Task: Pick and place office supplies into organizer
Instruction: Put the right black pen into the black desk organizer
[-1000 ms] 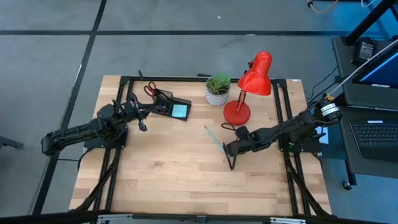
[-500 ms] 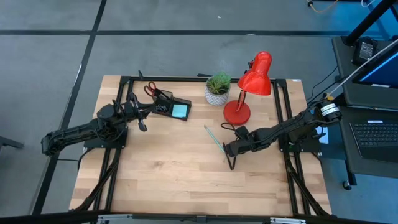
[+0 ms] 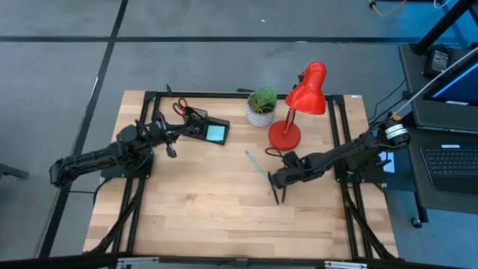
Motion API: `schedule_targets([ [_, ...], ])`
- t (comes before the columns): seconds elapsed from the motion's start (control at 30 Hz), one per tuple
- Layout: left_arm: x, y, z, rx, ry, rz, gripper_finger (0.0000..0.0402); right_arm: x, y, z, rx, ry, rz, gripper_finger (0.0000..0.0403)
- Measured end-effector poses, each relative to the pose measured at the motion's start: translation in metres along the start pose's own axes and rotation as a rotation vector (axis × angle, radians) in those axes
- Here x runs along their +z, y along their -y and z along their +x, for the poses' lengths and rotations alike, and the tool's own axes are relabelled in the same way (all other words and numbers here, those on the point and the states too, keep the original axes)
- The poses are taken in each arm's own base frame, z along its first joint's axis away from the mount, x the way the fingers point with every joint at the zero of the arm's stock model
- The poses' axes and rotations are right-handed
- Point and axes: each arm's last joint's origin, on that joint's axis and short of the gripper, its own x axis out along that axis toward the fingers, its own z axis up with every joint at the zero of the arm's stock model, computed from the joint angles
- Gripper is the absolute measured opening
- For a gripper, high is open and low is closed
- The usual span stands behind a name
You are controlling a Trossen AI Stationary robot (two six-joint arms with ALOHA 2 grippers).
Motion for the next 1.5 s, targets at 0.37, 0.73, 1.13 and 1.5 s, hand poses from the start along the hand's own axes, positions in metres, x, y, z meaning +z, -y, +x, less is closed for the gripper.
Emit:
schedule_targets([
  [0.37, 0.0, 0.0, 0.0, 0.0, 0.0, -0.001, 0.0031, -0.0011, 0.0014, -0.0004, -0.009, -0.047, -0.042, 0.0102],
  [0.73, 0.0, 0.0, 0.0, 0.0, 0.0, -0.001, 0.0031, -0.0013, 0.0018, -0.0006, -0.009, -0.048, -0.187, 0.0098],
  [1.13, 0.0, 0.0, 0.0, 0.0, 0.0, -0.001, 0.0031, -0.0012, 0.0014, -0.0005, -0.004, -0.032, -0.427, 0.0098],
  [1.5, 0.0, 0.0, 0.0, 0.0, 0.0, 0.0, 0.0031, -0.0009, 0.0003, -0.0003, 0.008, -0.026, -0.416, 0.01],
])
